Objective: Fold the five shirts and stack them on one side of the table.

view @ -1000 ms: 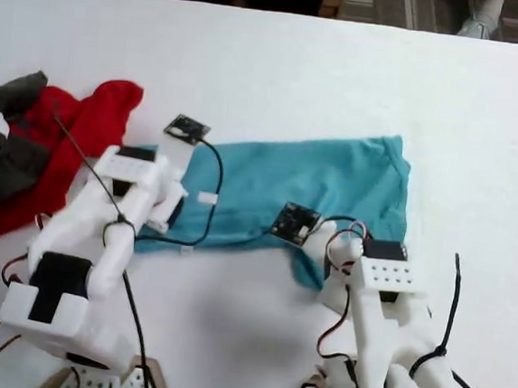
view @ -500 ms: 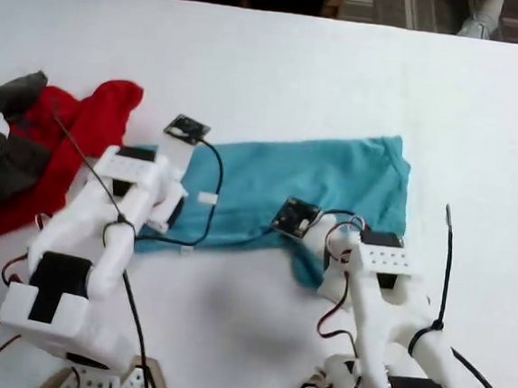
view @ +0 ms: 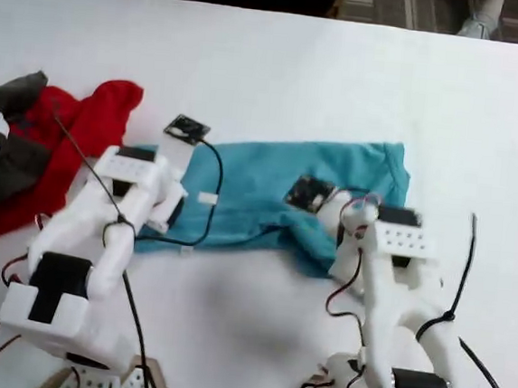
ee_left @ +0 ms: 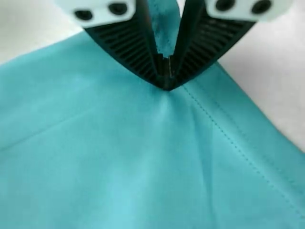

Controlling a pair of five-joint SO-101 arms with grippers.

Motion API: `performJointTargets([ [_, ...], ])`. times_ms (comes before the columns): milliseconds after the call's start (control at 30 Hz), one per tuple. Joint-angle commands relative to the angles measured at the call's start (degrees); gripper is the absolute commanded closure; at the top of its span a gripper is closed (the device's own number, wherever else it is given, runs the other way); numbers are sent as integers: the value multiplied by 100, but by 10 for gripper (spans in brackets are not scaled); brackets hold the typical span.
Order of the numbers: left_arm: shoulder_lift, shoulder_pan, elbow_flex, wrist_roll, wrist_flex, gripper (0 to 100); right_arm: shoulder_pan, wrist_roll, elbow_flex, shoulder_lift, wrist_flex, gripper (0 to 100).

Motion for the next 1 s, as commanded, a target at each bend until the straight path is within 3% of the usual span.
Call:
performJointTargets([
  [0, -18, 53, 22, 26, -105, 970, 48, 79, -985, 31, 549, 979],
  [333, -18, 53, 13, 26, -114, 970, -321, 79, -1899, 365, 365, 979],
  [833, -18, 53, 13, 26, -114, 970, -303, 62, -4615, 3723, 180, 978],
  [967, -18, 53, 13, 26, -114, 970, -286, 44, -5407, 4462, 576, 971],
])
